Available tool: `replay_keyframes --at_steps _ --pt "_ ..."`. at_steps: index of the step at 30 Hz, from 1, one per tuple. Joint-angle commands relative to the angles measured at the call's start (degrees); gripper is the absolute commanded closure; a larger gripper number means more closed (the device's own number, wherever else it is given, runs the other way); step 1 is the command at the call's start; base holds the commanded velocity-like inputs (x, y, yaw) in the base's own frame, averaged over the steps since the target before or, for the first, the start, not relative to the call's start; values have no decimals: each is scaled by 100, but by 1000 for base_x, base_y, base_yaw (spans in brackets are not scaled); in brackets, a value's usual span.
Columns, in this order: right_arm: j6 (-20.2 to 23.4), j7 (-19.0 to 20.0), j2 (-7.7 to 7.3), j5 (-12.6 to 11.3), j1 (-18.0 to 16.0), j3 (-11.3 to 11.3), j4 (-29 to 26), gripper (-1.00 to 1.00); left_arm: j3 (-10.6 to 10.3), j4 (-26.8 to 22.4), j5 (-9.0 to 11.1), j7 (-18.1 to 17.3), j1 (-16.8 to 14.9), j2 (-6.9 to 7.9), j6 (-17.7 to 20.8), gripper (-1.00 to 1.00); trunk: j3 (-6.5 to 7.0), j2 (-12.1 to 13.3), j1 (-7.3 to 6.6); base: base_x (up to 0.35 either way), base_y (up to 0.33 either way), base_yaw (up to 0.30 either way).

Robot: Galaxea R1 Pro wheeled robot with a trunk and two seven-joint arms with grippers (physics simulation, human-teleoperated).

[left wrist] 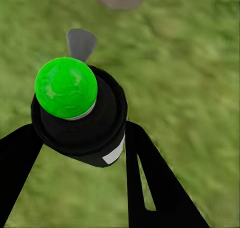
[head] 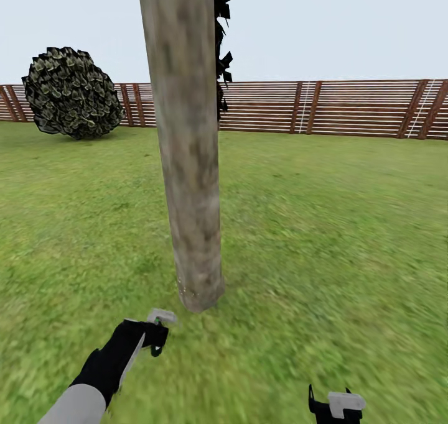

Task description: In the garden, pick up the pesticide atomizer on the floor and spray pesticide onto both trees until each tree trunk is fully covered.

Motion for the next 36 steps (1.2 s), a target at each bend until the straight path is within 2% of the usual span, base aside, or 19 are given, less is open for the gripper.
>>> replay_keyframes --at_steps 1,4,6,7,9,12,13,14,15,18,19,22,24,26,28,29,31,34,36 --pt "0 0 -1 1 0 0 0 -100 2 -10 61 -5 -38 99 19 100 -1 0 0 0 0 0" --pt "0 0 -1 2 0 0 0 -100 -29 -24 81 -5 -79 323 32 100 -1 0 0 -44 0 0" --pt "0 0 -2 3 0 0 0 -100 -234 -25 68 -3 -73 187 32 100 -1 0 0 -255 0 0" --pt "0 0 -2 3 0 0 0 -100 -403 -26 70 -3 -89 102 38 100 -1 0 0 -216 0 0" --pt "0 0 -2 3 0 0 0 -100 -568 -49 81 -3 -142 3 50 100 -1 0 0 -98 0 0" --pt "0 0 -6 3 0 0 0 -100 -596 -145 108 -10 -401 36 231 100 -1 0 0 -20 0 0" --pt "0 -4 -11 3 0 0 0 -100 -588 -160 107 -63 -570 74 385 100 -1 0 0 -6 0 0" --pt "0 -7 -17 3 0 0 0 -100 -580 -170 97 -334 -837 238 561 100 -1 0 0 -2 0 0" --pt "0 -8 -18 3 0 0 0 -100 -579 -161 98 -681 -954 415 612 100 -1 0 0 0 0 0" --pt "0 -9 -19 3 0 0 0 -100 -597 -135 71 -1045 -984 511 639 100 -1 0 0 0 0 0" --pt "0 -4 -19 3 0 0 0 -100 -612 -153 69 -1146 -974 475 650 100 -1 0 0 0 0 0" --pt "0 -1 -19 3 0 0 0 -100 -633 -172 62 -1196 -972 206 691 100 -1 0 0 0 0 0" --pt "0 0 -19 3 0 0 0 -100 -633 -175 61 -1207 -1012 140 759 100 -1 0 0 0 0 0" --pt "0 0 -19 3 0 0 0 -100 -615 -175 71 -1216 -1109 186 966 100 -1 0 0 0 0 0" --pt "0 0 -19 3 0 0 0 -100 -603 -172 74 -1225 -1258 310 1203 100 -1 0 0 0 0 0" --pt "0 0 -19 3 0 0 0 -100 -597 -150 98 -1244 -1409 561 1344 100 -1 0 0 0 0 0" --pt "0 0 -19 3 0 0 0 -100 -594 -143 95 -1473 -1530 943 1420 100 -1 0 0 0 0 0" --pt "0 0 -19 3 0 0 0 -100 -615 -172 51 -1980 -1554 1170 1435 100 -1 0 0 0 0 0" --pt "0 2 -19 3 0 0 0 -100 -635 -189 55 -2057 -1534 1139 1434 100 -1 0 0 0 0 0"
